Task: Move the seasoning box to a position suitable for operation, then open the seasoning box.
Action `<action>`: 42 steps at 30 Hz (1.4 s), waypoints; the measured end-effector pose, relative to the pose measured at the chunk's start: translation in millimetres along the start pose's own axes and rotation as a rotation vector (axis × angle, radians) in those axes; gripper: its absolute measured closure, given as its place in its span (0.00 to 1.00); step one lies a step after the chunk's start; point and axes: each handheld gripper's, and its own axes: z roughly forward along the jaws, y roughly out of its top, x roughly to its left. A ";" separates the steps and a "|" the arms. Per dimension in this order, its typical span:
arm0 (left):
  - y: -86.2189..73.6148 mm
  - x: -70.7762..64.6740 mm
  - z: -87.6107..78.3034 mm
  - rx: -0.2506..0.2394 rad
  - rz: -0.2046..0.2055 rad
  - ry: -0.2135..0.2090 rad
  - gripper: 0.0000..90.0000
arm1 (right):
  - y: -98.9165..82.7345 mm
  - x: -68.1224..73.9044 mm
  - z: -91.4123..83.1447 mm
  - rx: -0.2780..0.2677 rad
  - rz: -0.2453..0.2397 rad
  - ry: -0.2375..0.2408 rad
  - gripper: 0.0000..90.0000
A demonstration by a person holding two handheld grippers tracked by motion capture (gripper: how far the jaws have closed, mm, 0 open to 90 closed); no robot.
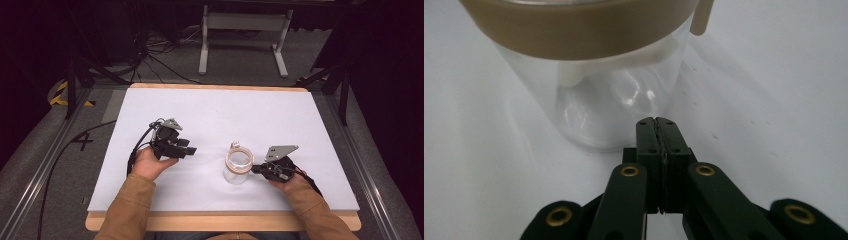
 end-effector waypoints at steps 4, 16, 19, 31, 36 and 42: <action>0.2 2.1 -0.1 -0.002 -0.016 0.005 0.62 | 3.3 6.3 3.2 0.000 -0.017 0.022 0.99; 6.1 0.6 -5.4 0.015 0.041 0.053 0.67 | 2.4 -0.5 -3.9 -0.042 0.016 0.022 0.99; 10.9 -3.0 -9.2 0.002 0.065 0.036 0.69 | -0.1 -6.2 -9.3 -0.067 0.045 0.012 0.99; 47.4 -24.4 -13.7 -0.091 0.125 -0.090 0.82 | -11.2 -13.7 -32.1 -0.142 0.117 -0.026 0.99; 69.5 -22.5 4.6 -0.057 0.154 -0.223 0.87 | -15.2 -11.7 -36.5 -0.150 0.122 -0.037 0.99; 86.6 -25.5 15.7 -0.075 0.237 -0.231 0.92 | -5.7 -20.1 -47.6 -0.201 0.142 -0.054 0.99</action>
